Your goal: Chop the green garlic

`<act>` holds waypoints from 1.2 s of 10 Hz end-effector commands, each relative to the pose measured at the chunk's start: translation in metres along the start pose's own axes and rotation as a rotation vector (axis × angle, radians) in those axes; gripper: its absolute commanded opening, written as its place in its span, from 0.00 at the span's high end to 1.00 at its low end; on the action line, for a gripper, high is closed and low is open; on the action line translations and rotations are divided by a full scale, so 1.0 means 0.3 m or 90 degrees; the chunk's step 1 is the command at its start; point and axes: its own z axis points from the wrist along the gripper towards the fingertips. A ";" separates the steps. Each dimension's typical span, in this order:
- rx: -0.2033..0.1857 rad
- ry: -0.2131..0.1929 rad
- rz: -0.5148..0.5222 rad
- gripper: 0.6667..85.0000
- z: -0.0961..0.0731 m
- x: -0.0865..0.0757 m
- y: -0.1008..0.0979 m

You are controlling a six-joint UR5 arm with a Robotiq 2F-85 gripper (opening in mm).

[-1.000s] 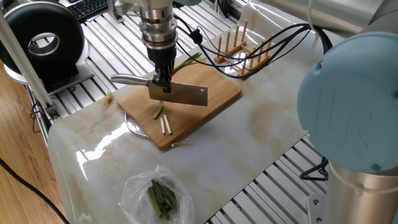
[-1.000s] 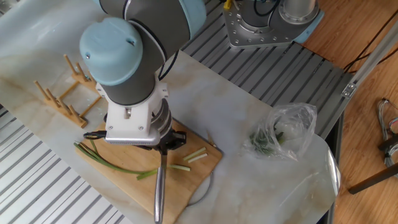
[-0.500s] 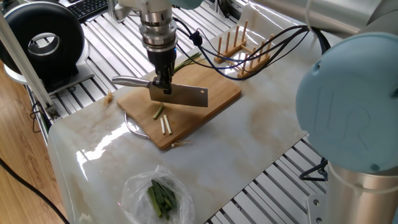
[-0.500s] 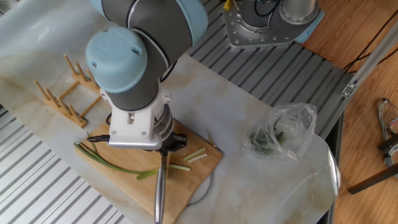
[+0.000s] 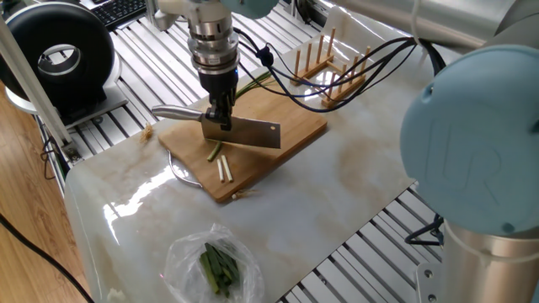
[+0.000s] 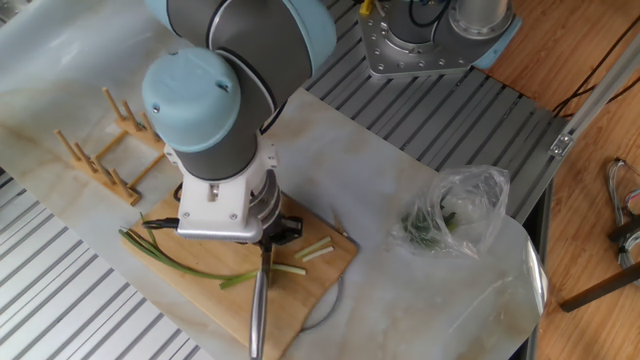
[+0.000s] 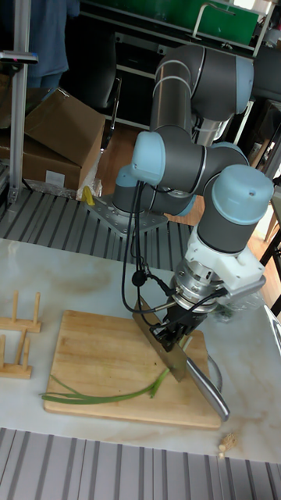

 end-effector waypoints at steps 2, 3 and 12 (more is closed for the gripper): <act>-0.019 -0.015 -0.003 0.99 -0.019 -0.015 0.034; -0.017 -0.017 -0.003 0.99 -0.015 -0.019 0.033; -0.050 -0.035 -0.045 0.99 -0.010 -0.049 0.109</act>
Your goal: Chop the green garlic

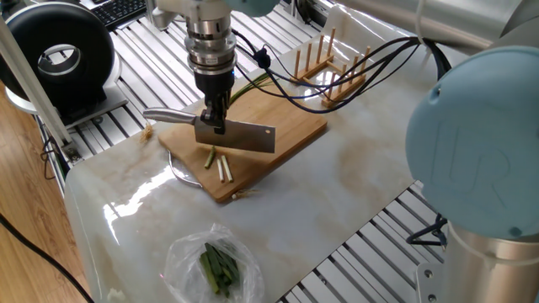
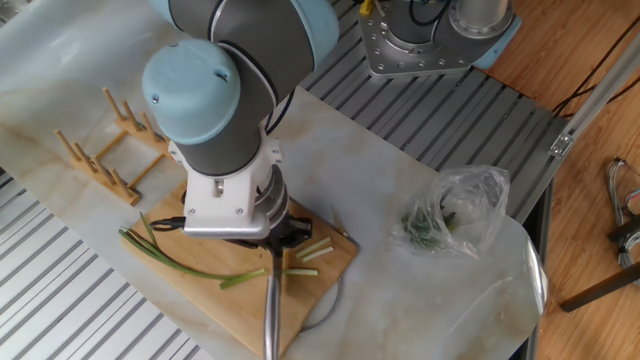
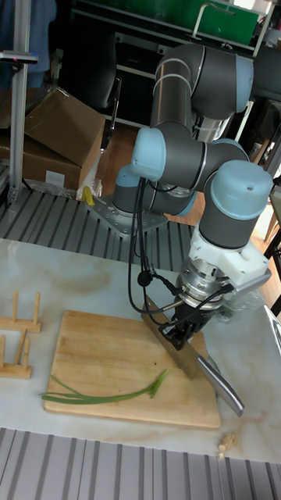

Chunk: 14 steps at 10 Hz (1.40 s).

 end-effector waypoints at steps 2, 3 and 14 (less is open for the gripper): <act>-0.006 0.003 -0.049 0.99 -0.004 -0.010 0.048; -0.005 0.004 -0.056 0.99 -0.002 -0.009 0.053; 0.013 -0.033 -0.028 0.99 0.000 -0.052 -0.015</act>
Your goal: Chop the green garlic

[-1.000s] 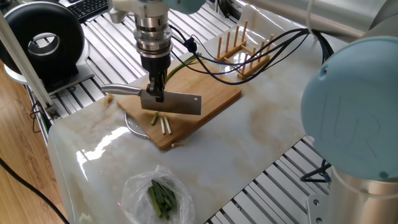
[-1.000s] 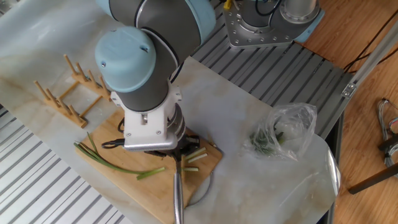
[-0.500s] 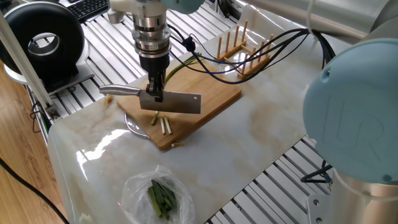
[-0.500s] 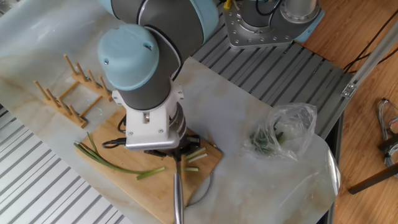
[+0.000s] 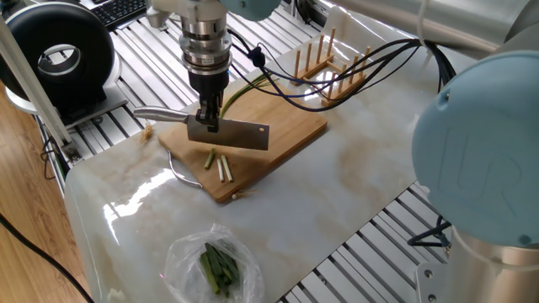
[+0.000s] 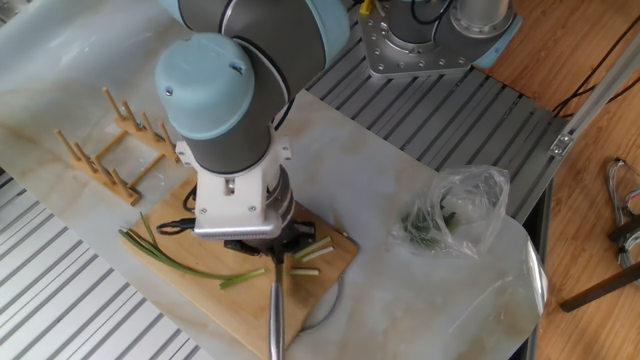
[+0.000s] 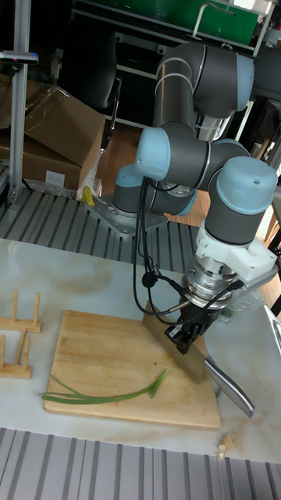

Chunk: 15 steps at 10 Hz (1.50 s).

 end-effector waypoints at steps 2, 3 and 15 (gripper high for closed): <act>-0.002 -0.003 -0.004 0.99 0.025 -0.005 0.011; -0.005 -0.004 -0.003 0.99 0.029 -0.007 0.014; -0.016 0.028 -0.102 0.99 0.024 0.039 0.086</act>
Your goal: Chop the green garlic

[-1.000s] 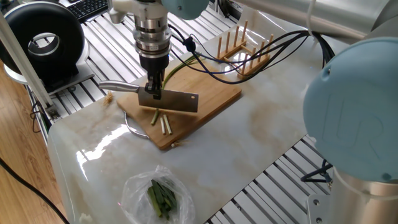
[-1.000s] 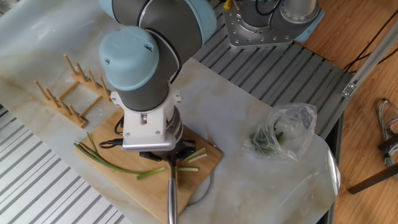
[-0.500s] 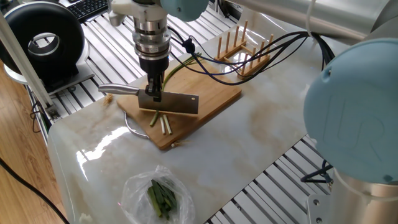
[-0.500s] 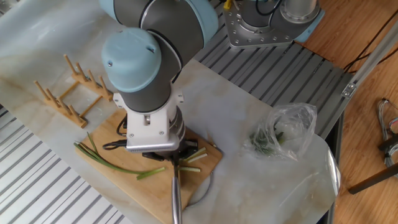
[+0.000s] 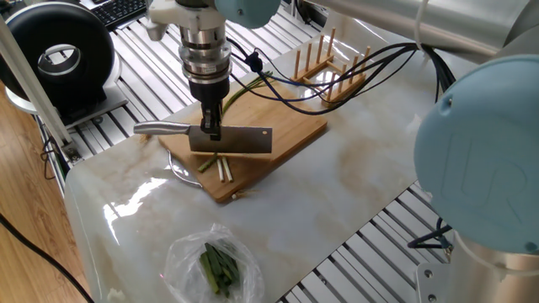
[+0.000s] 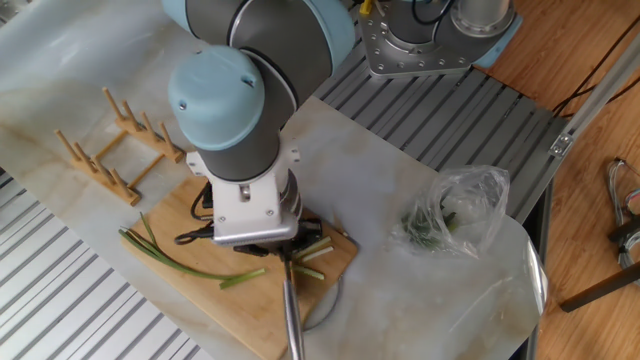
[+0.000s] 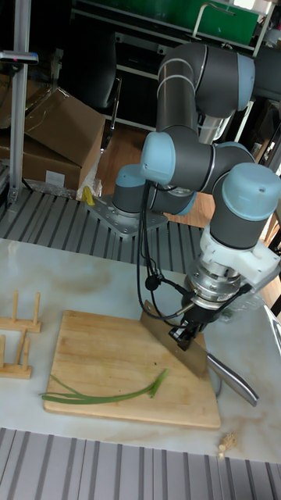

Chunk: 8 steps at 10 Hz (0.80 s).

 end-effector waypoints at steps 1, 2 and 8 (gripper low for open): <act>-0.008 0.000 -0.033 0.99 -0.005 0.000 0.029; -0.010 0.000 -0.048 0.99 -0.006 0.000 0.031; 0.018 -0.008 -0.090 0.99 -0.083 0.007 -0.008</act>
